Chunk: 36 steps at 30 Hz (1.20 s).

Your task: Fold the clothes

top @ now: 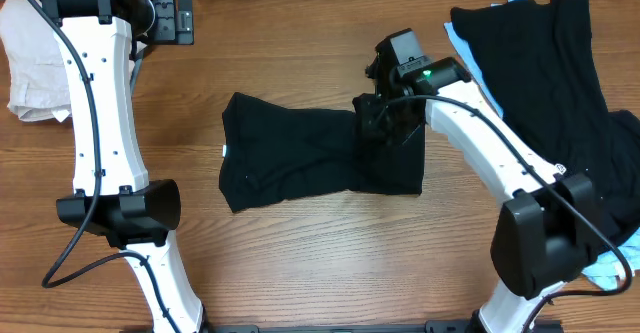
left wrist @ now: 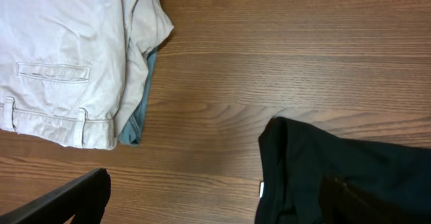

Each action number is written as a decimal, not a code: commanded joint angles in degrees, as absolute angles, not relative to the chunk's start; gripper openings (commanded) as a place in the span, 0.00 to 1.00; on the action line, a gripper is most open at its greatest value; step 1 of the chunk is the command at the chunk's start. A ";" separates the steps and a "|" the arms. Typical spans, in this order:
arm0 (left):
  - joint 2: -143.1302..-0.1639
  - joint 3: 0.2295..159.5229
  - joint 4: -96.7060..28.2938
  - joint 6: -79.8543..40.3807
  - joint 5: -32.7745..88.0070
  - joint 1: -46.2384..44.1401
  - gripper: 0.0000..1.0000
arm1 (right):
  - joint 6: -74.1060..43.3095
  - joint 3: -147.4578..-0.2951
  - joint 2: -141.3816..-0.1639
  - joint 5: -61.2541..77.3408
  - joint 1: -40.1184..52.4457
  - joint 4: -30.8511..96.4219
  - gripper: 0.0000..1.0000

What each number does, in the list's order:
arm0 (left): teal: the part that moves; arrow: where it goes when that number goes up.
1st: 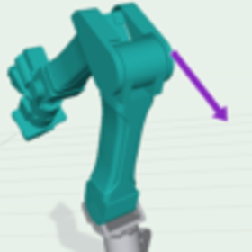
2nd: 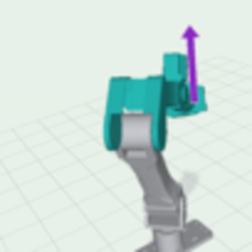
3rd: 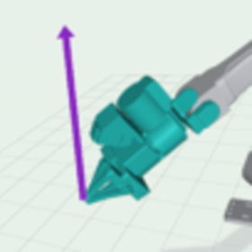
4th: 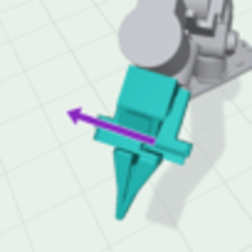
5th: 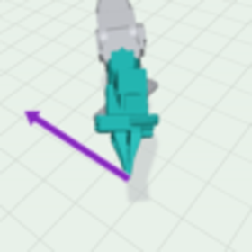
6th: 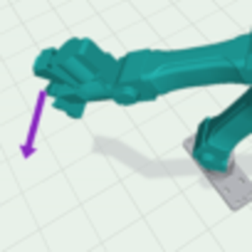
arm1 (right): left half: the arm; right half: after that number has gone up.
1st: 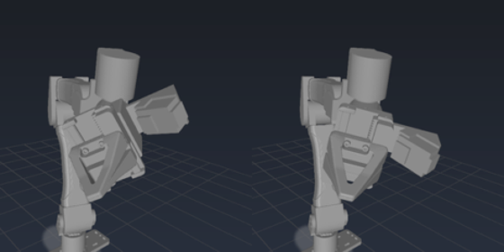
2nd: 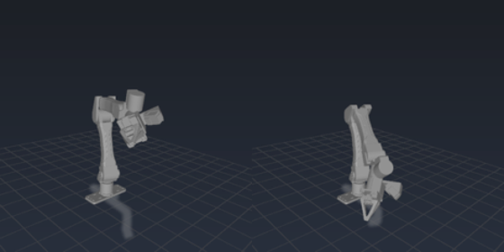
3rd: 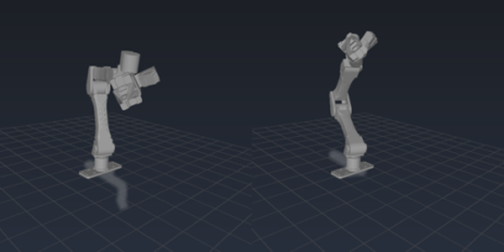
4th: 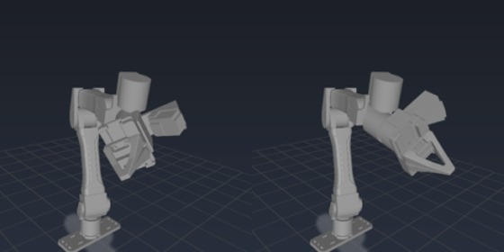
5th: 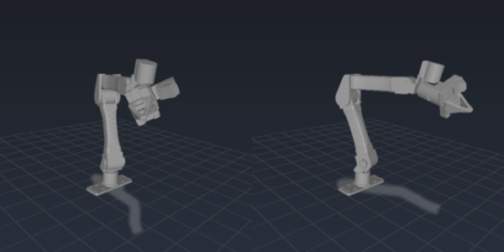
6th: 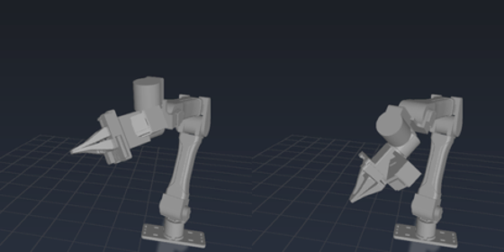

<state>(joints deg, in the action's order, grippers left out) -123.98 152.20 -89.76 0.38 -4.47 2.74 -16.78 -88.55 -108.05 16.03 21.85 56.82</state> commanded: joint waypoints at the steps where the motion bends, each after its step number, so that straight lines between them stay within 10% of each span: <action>1: -124.95 151.87 -89.54 1.30 -3.55 3.07 1.00 | -18.24 -89.58 -110.43 15.75 21.80 57.41 0.26; 4: -124.97 151.85 -89.36 1.28 -3.55 3.07 1.00 | -16.86 -89.60 -110.72 20.69 21.87 58.17 0.53; 18: -125.25 140.77 -89.80 11.38 16.97 2.87 1.00 | -11.29 -89.65 -104.79 27.03 9.23 65.60 0.70; 36: -125.25 99.44 -68.99 13.13 10.37 0.69 1.00 | -6.81 -89.65 -104.81 22.50 1.48 68.12 0.85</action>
